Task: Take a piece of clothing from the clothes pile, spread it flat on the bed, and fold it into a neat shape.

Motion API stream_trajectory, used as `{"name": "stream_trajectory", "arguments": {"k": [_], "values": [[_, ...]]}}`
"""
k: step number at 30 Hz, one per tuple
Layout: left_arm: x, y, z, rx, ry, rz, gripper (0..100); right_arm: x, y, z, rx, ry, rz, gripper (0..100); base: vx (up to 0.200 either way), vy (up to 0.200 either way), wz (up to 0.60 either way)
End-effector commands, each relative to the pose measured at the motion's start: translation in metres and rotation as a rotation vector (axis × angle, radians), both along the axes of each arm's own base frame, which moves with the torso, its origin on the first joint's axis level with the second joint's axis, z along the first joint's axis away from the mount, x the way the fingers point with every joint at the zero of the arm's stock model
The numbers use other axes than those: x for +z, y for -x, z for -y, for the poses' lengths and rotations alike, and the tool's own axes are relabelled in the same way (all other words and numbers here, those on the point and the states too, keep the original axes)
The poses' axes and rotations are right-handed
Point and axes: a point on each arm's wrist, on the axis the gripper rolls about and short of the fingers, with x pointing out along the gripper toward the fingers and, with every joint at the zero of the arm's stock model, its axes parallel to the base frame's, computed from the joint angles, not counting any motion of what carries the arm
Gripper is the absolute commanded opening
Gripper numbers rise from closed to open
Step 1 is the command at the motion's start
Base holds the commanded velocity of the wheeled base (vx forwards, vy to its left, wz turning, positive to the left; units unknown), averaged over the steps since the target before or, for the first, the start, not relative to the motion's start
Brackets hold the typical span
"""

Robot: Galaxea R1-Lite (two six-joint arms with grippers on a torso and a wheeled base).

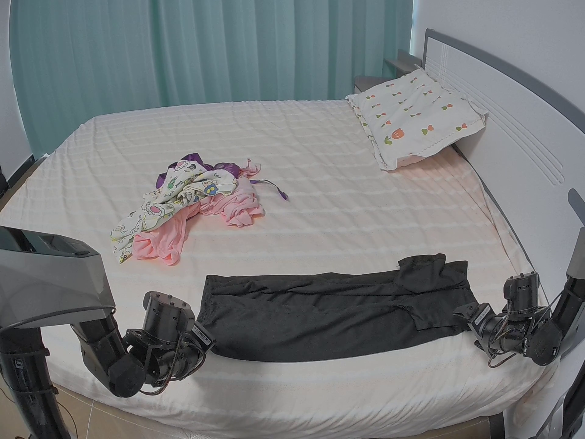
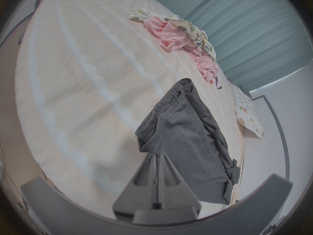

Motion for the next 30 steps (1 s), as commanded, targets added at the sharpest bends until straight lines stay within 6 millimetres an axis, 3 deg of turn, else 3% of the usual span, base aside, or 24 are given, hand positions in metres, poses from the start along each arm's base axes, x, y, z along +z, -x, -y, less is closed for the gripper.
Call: {"name": "stream_trajectory", "arguments": {"k": [1,6,23,24,30], "values": [[0.005,0.004,-0.002,0.000,0.004,0.009,0,-0.011,-0.003,-0.002,0.004,0.005,-0.042,100,0.000,0.000,0.00],[0.015,0.005,-0.003,-0.002,0.018,0.036,0,-0.015,-0.014,-0.002,-0.004,0.000,-0.028,100,0.000,0.000,0.00],[0.014,0.006,-0.005,0.003,0.015,0.029,0,-0.034,-0.044,-0.004,-0.005,0.005,-0.005,100,0.000,0.000,0.00],[0.014,0.006,-0.006,0.006,0.015,0.029,0,-0.034,-0.047,-0.004,-0.013,0.011,0.008,0,0.000,0.000,0.00],[0.014,0.004,-0.008,0.013,0.015,0.030,0,-0.033,-0.044,-0.008,-0.036,0.054,0.031,0,0.000,0.000,0.00]]}}
